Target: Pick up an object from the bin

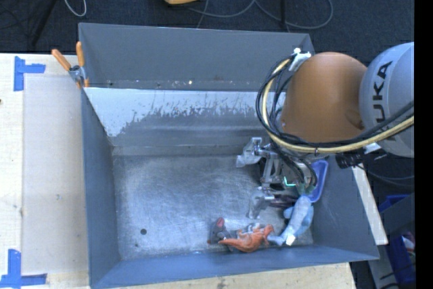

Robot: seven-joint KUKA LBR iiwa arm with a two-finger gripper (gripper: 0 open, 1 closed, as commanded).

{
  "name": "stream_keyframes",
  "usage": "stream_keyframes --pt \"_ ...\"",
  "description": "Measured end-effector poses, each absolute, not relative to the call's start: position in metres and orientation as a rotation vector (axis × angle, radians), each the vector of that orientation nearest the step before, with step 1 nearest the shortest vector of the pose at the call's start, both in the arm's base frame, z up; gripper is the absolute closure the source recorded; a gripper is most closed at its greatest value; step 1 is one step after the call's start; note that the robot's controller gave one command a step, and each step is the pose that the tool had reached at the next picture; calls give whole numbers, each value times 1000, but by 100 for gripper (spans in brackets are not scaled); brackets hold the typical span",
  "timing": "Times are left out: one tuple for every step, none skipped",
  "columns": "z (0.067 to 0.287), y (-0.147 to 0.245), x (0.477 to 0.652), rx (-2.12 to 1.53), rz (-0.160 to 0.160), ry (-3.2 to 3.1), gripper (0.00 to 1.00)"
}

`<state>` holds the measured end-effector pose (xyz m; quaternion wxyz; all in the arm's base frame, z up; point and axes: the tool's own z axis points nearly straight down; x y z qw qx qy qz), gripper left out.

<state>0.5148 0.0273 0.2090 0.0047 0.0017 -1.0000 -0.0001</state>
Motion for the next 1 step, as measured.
stream_keyframes --pt "213 27 516 4 -1 -3140 0"
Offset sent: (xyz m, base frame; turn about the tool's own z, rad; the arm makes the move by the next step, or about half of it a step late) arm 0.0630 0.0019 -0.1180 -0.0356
